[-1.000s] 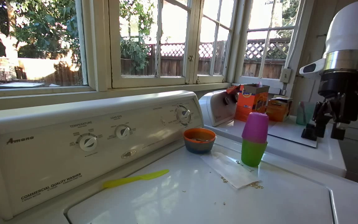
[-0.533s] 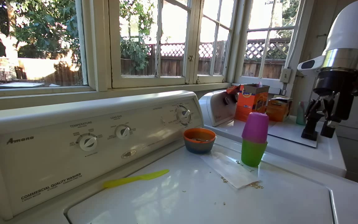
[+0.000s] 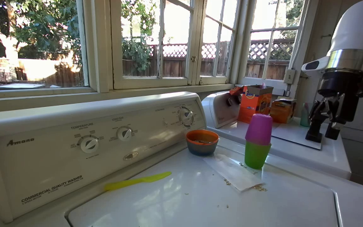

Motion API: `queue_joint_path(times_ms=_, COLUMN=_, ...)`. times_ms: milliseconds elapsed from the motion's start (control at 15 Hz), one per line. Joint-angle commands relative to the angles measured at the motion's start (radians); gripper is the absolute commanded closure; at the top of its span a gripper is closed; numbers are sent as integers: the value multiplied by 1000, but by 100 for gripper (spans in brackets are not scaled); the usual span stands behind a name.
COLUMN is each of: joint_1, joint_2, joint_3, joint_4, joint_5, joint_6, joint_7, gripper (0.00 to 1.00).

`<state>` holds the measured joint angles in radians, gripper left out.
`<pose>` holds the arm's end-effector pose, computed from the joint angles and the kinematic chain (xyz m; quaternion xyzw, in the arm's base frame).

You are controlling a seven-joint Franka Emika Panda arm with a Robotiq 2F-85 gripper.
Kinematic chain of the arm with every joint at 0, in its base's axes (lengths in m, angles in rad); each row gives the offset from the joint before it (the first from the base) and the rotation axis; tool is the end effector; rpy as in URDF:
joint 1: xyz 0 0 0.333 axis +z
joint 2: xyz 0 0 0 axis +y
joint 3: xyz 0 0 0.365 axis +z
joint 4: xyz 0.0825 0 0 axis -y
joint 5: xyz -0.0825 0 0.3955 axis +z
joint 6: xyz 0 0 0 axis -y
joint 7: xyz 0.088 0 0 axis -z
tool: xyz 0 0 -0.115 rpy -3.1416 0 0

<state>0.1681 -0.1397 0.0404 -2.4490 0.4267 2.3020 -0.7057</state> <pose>0.4552 0.1078 0.3867 -0.9401 -0.3039 -0.0349 0.1504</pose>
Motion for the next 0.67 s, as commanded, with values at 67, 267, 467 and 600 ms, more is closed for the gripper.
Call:
queue_joint_path(times_ms=67, joint_1=-5, joint_2=-1, joint_3=4, joint_4=2, joint_5=-1, joint_6=-3, joint_7=1, gripper=0)
queue_joint_path(times_ms=267, joint_1=-5, joint_2=-1, joint_3=4, joint_4=2, joint_5=-1, joint_6=-3, joint_7=1, gripper=0)
queue_joint_path(times_ms=467, joint_1=-4, joint_2=2, joint_3=23, joint_4=0, joint_5=-60, joint_6=90, joint_7=26, gripper=0)
queue_joint_path(times_ms=600, joint_1=3, joint_2=13, joint_3=34, joint_4=7, joint_5=-90, joint_6=156, joint_7=25, gripper=0)
